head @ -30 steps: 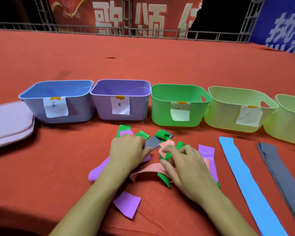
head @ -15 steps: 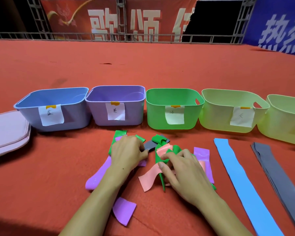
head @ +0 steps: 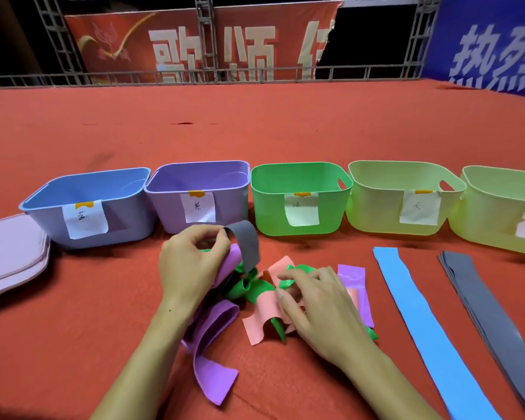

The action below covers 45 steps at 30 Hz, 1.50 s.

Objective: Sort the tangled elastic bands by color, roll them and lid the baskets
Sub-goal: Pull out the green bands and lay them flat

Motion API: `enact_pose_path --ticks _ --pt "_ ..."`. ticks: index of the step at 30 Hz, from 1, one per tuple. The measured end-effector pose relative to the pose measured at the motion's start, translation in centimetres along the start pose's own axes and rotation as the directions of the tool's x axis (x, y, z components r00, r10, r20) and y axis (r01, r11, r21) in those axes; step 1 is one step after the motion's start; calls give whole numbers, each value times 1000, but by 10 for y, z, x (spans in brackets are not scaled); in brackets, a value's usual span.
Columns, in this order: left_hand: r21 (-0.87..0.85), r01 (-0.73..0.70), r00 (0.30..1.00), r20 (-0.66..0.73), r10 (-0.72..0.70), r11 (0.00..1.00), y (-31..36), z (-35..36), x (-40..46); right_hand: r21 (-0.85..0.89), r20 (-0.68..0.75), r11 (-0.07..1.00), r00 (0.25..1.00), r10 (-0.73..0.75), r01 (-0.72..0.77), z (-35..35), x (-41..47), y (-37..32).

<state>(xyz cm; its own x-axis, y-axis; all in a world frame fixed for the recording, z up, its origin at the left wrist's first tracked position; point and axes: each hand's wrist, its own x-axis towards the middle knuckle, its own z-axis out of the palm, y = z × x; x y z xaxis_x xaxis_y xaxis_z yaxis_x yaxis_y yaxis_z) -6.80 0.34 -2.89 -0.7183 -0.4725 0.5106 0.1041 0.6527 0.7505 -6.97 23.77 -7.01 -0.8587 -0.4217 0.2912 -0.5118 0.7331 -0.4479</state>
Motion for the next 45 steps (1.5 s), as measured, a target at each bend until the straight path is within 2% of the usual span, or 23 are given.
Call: enact_pose_path --ticks 3,5,7,10,11,13,15,17,19,21,27,30,32,35,38,40,45 --pt "212 -231 952 -153 266 949 16 -3 -8 57 -46 998 999 18 -15 -3 1 -2" --pt "234 -281 923 -200 328 931 21 -4 -9 126 -114 992 993 27 -13 -5 0 -5" --pt "178 -325 916 -183 356 929 24 -4 -10 234 -192 972 978 81 -35 -8 -1 -8" --pt "48 -396 913 -86 399 917 25 -1 -13 328 -231 941 958 170 -87 -11 1 -6" --pt "15 -417 908 -40 417 909 25 0 -14 417 -236 906 953 192 -79 -13 2 -7" --pt "-48 -461 884 69 463 886 24 4 -18 636 -275 772 936 222 4 -18 2 -9" --pt "-107 -493 846 172 504 863 22 8 -20 743 -356 654 911 210 140 -24 5 -8" --pt "-156 -492 816 260 516 856 22 9 -22 744 -437 621 883 170 249 -32 7 -8" --pt "-174 -451 801 353 483 875 24 8 -23 758 -484 580 854 192 299 -36 8 -7" --pt "-169 -424 784 424 454 890 24 5 -23 780 -506 544 824 256 309 -38 8 -8" --pt "-17 -493 717 558 418 870 20 -9 -21 807 -542 494 737 403 324 -47 6 -13" --pt "-31 -471 728 550 409 881 26 -11 -24 810 -532 483 761 371 332 -49 5 -17" --pt "-70 -448 758 499 420 891 36 -10 -25 798 -530 512 776 343 318 -48 4 -18" --pt "-217 -381 785 437 438 899 60 -6 -20 784 -505 554 805 311 278 -48 3 -21" --pt "-321 -350 785 411 463 880 80 -2 -12 802 -458 535 849 264 266 -47 2 -19" --pt "-377 -314 814 365 451 872 85 -5 -8 806 -415 548 875 251 224 -43 3 -18" --pt "-591 -181 935 143 324 786 90 -14 3 637 -200 769 974 103 49 -17 4 -17"
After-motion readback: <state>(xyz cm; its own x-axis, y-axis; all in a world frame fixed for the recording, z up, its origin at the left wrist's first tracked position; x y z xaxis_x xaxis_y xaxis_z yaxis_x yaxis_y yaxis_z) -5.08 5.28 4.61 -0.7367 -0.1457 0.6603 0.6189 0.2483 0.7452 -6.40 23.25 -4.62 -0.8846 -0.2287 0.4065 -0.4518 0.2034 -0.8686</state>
